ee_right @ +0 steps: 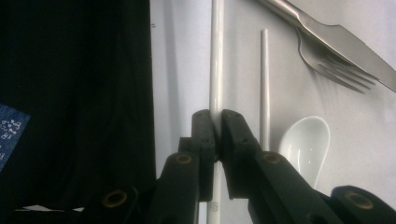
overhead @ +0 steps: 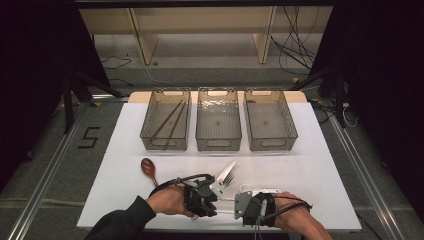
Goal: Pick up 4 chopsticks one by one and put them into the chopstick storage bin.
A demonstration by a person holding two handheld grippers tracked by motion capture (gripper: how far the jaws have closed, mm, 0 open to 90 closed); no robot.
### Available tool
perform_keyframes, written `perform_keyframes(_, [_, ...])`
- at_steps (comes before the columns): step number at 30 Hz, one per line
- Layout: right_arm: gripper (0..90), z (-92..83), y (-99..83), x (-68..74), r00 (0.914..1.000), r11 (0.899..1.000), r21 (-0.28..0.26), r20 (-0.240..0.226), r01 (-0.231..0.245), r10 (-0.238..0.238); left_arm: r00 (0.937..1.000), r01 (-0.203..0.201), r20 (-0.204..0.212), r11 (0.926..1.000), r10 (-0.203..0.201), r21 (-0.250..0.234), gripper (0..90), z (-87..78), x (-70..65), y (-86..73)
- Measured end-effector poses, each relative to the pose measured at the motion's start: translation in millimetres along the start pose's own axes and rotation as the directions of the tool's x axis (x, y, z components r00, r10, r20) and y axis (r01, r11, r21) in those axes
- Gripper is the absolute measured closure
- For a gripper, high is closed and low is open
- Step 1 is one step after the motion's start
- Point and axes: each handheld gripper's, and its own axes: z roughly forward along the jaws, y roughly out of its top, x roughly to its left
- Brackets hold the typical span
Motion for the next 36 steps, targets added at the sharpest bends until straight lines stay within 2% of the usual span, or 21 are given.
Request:
perform_keyframes(3, [84.5, -1.0, -0.7, 0.8, 1.0000, 1.000, -0.009, -0.003, 0.001, -0.001, 0.9996, -0.013, 0.024, 0.9998, 0.013, -0.015, 84.0, -1.5, -0.1, -1.5])
perform_keyframes(6, [82.9, -3.1, -3.1, 0.3, 0.9999, 1.000, -0.025, 0.000, -0.011, 0.011, 0.9995, -0.001, 0.031, 0.9991, 0.002, -0.042, 84.6, -3.2, -0.1, -2.5])
perform_keyframes(8, [78.9, -6.6, -5.7, -2.1, 0.9991, 0.998, -0.039, 0.009, -0.041, 0.041, 0.9999, 0.005, 0.015, 0.9991, -0.004, -0.042, 84.7, -4.6, -0.2, -3.1])
perform_keyframes(10, [73.6, -12.5, -9.5, -5.0, 0.9970, 0.995, -0.073, 0.022, -0.072, 0.074, 0.9998, 0.006, 0.017, 0.9987, -0.006, -0.051, 84.8, -7.5, -0.3, -4.5])
perform_keyframes(11, [67.6, -16.1, -11.4, -5.0, 0.9946, 0.991, -0.090, 0.026, -0.098, 0.101, 0.9998, 0.018, 0.011, 0.9978, -0.018, -0.064, 84.8, -8.6, -0.2, -5.2])
perform_keyframes(14, [60.1, -23.9, -17.7, -8.5, 0.9863, 0.977, -0.150, 0.037, -0.153, 0.161, 0.9989, 0.045, -0.011, 0.9963, -0.046, -0.074, 84.8, -12.8, 4.7, -8.5])
perform_keyframes(17, [48.6, -26.9, -23.3, -12.4, 0.9744, 0.960, -0.187, 0.043, -0.209, 0.221, 0.9969, 0.068, -0.034, 0.9934, -0.072, -0.092, 84.8, -17.3, 8.4, -13.7])
perform_keyframes(20, [39.7, -28.4, -28.4, -16.0, 0.9567, 0.936, -0.226, 0.048, -0.269, 0.287, 0.9936, 0.093, -0.054, 0.9895, -0.099, -0.111, 84.8, -22.9, 12.2, -18.2])
perform_keyframes(21, [37.6, -28.9, -30.0, -17.4, 0.9479, 0.925, -0.241, 0.047, -0.296, 0.315, 0.9918, 0.101, -0.065, 0.9876, -0.110, -0.120, 84.7, -24.7, 14.3, -20.1])
perform_keyframes(23, [35.8, -31.1, -34.4, -20.0, 0.9344, 0.905, -0.270, 0.043, -0.330, 0.354, 0.9860, 0.132, -0.081, 0.9802, -0.145, -0.147, 84.7, -28.1, 19.3, -24.7])
perform_keyframes(27, [33.6, -34.2, -42.8, -22.0, 0.8985, 0.863, -0.315, 0.067, -0.394, 0.434, 0.9715, 0.177, -0.123, 0.9661, -0.202, -0.188, 84.7, -36.1, 27.5, -33.6])
perform_keyframes(28, [33.0, -34.7, -45.1, -22.4, 0.8929, 0.857, -0.322, 0.070, -0.402, 0.445, 0.9673, 0.189, -0.131, 0.9616, -0.217, -0.199, 84.7, -38.3, 29.2, -35.1])
perform_keyframes(31, [32.1, -33.9, -50.6, -23.3, 0.8785, 0.844, -0.327, 0.073, -0.426, 0.472, 0.9486, 0.227, -0.166, 0.9452, -0.269, -0.235, 84.7, -43.5, 34.4, -39.3])
perform_keyframes(32, [32.1, -33.2, -51.9, -23.5, 0.8751, 0.843, -0.323, 0.079, -0.431, 0.478, 0.9429, 0.238, -0.174, 0.9401, -0.284, -0.244, 84.7, -45.3, 36.4, -41.0])
perform_keyframes(34, [32.0, -32.3, -53.5, -23.1, 0.8707, 0.840, -0.322, 0.083, -0.437, 0.485, 0.9327, 0.263, -0.177, 0.9282, -0.314, -0.263, 84.7, -48.3, 40.3, -44.5])
perform_keyframes(36, [32.0, -32.6, -55.0, -23.1, 0.8685, 0.838, -0.323, 0.083, -0.440, 0.489, 0.9242, 0.280, -0.184, 0.9213, -0.335, -0.270, 84.7, -51.1, 43.8, -48.0])
